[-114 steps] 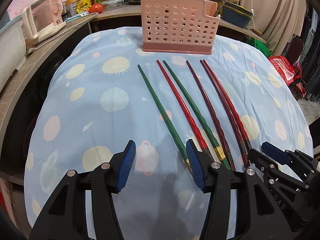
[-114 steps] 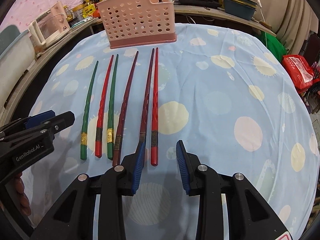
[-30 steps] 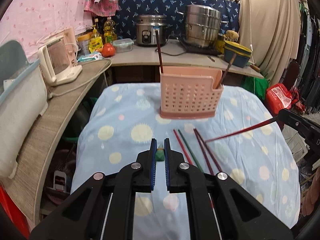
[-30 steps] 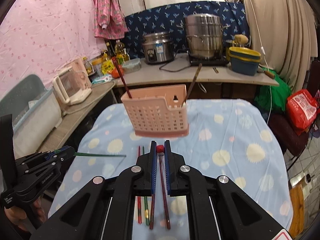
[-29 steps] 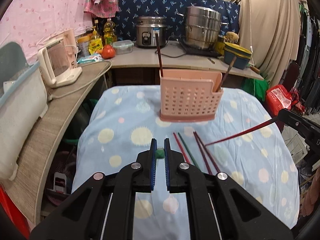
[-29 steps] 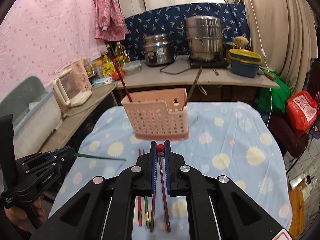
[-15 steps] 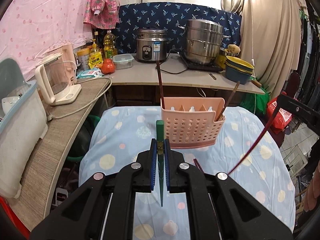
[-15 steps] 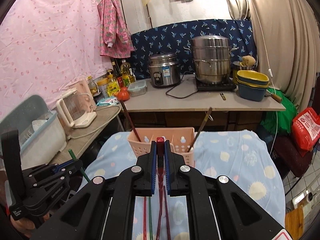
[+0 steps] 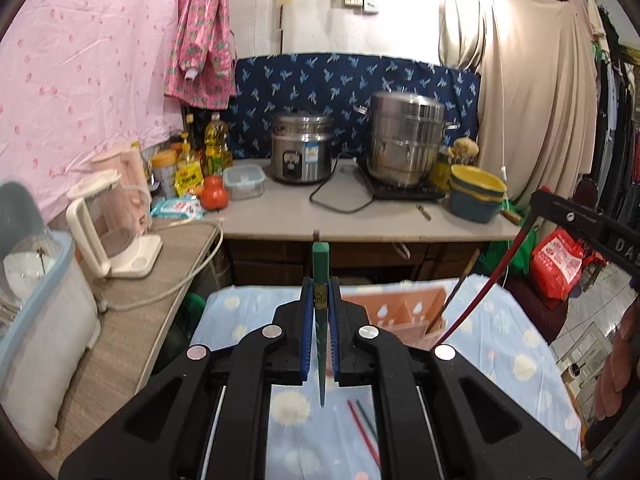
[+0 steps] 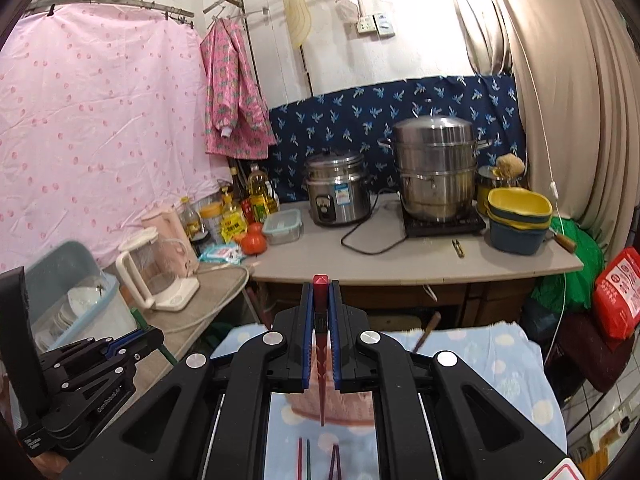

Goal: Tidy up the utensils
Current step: 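Lift both chopsticks, lower them into the pink holder and open both tools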

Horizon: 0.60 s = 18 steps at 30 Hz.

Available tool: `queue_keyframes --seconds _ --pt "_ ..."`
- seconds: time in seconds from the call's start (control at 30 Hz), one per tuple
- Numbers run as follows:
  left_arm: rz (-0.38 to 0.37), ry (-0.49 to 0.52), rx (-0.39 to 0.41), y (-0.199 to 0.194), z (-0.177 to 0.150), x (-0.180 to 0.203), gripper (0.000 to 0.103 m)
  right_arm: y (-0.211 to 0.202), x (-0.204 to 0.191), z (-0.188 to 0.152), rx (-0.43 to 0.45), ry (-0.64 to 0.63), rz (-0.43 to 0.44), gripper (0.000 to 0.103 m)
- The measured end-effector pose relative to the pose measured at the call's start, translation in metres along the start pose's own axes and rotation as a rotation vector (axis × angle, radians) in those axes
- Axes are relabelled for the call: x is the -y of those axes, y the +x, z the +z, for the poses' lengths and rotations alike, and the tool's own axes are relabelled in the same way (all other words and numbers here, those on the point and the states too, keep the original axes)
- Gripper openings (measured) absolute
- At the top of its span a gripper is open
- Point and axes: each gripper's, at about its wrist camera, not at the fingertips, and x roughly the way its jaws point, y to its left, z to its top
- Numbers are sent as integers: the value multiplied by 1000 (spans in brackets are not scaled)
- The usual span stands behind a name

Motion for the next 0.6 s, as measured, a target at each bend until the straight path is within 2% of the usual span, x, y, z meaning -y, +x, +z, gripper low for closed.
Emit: queue_keyframes --seconds 0.17,0.3,0.47,0.6 --pt "-16 -11 80 1 40 4 7 19 -1 31 44 7 -8 7" --pt "-41 -29 141 3 67 6 7 43 4 41 43 34 -14 7" --pt "-54 -30 172 21 85 14 7 79 15 28 -14 74 -4 7" --pt "-43 -28 127 54 74 19 7 113 25 2 -95 76 -23 7"
